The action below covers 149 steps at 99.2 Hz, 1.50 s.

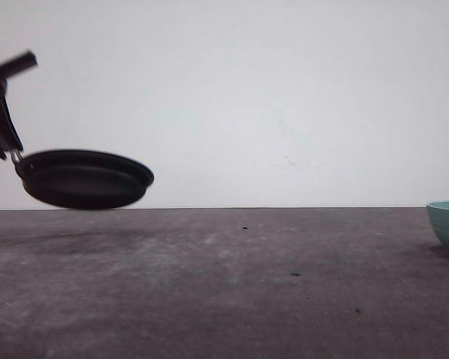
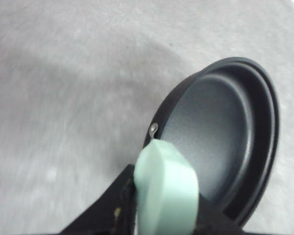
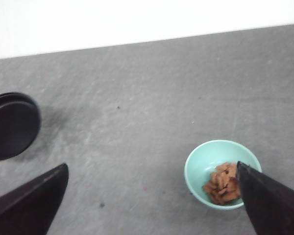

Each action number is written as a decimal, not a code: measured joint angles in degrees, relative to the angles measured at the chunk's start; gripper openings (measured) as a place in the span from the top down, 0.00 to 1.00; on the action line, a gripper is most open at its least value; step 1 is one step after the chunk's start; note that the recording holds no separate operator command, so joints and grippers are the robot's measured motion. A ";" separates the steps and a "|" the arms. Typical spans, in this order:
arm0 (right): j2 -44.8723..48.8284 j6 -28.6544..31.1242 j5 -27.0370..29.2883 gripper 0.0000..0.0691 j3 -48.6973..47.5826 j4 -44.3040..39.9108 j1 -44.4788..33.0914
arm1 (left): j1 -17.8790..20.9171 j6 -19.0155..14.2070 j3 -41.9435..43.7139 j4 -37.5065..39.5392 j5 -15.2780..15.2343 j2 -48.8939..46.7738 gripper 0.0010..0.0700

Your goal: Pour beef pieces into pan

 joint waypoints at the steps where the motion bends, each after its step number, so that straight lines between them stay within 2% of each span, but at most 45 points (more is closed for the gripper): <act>1: 0.15 0.00 0.22 0.02 0.00 0.07 -0.02 | -0.02 -0.02 0.00 -0.50 0.07 -0.26 0.93; 14: 4.37 -0.02 4.35 0.08 0.00 1.01 -1.75 | -0.55 -0.17 0.00 -6.36 2.60 -1.66 0.93; 30: 13.70 -0.09 8.31 0.09 0.00 1.73 -4.79 | -1.81 -0.50 -0.02 -7.23 7.52 -3.91 0.93; 46: 23.91 0.24 8.61 0.10 0.00 1.77 -7.08 | -4.81 -1.09 -0.02 -8.22 8.94 -5.60 0.93; 57: 29.09 0.44 8.70 0.11 0.00 1.70 -7.56 | -7.15 -1.09 -0.02 -8.20 9.11 -5.44 0.93; 75: 36.20 1.33 10.27 0.21 0.00 1.95 -7.58 | -10.16 -1.09 -0.02 -6.40 9.16 -5.44 0.93; 91: 41.72 1.62 10.19 0.43 0.00 2.89 -7.58 | -11.26 -1.09 -0.02 -6.03 9.14 -5.44 0.93; 97: 43.93 1.64 10.27 0.48 0.00 2.86 -7.58 | -11.58 -1.05 -0.02 -6.05 9.16 -5.44 0.93; 118: 49.64 1.66 12.98 0.52 0.00 3.80 -7.96 | -11.61 -1.01 -0.02 -6.23 9.14 -5.44 0.93; 149: 56.43 1.66 13.05 0.53 0.00 8.98 -8.59 | -11.63 -0.48 -0.02 -6.23 9.16 -5.44 0.93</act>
